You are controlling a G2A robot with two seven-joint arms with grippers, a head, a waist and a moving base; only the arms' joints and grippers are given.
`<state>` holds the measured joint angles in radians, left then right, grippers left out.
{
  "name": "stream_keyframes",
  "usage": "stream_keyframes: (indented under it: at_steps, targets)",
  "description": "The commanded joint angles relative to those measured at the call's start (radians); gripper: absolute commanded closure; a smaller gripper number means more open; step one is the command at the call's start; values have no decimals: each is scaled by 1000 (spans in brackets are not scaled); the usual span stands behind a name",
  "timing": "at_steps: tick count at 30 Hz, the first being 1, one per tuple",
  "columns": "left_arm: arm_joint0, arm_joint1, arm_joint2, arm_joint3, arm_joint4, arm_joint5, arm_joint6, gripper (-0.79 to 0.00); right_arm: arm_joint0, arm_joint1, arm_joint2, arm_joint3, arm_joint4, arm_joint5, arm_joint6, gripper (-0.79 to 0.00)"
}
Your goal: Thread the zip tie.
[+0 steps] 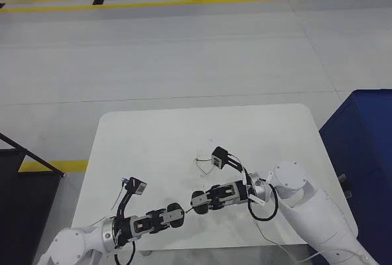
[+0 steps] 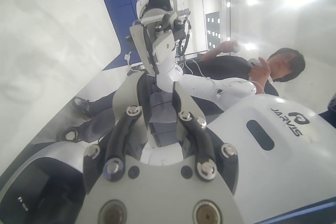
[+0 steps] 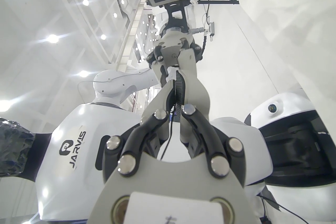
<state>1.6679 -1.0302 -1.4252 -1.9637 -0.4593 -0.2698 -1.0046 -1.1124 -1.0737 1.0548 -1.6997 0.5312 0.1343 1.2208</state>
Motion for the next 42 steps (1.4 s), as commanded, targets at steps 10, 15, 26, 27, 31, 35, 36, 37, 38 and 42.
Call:
stream_keyframes:
  at_steps: [10,15,26,27,31,35,36,37,38,42]
  targets:
    - [-14,-8,-55,40,-8,-149,161,-785,-30,13,122,-87,91,-77,-7,0]
    - [4,-29,-95,42,551,-415,565,-785,-56,24,167,-143,53,-72,-5,0]
    - [-16,-34,-151,15,1075,-288,732,-785,-32,18,134,-198,73,-69,-22,0]
    - [-2,-41,-119,4,1217,-232,827,-785,-28,17,136,-217,82,-74,-40,0]
    - [32,-59,-3,2,1406,-152,1030,-785,-43,12,150,-308,135,-90,-127,0]
    - [32,-59,-3,2,1406,-152,1030,-785,-43,12,150,-308,135,-90,-127,0]
    - [32,-59,-3,2,1406,-152,1030,-785,-43,12,150,-308,135,-90,-127,0]
    - [32,-59,-3,2,1406,-152,1030,-785,-56,13,119,-300,122,-70,-89,0]
    - [32,-59,-3,2,1406,-152,1030,-785,-55,13,106,-291,104,-79,-82,0]
    - [32,-59,-3,2,1406,-152,1030,-785,10,-2,57,-333,63,-192,-108,0]
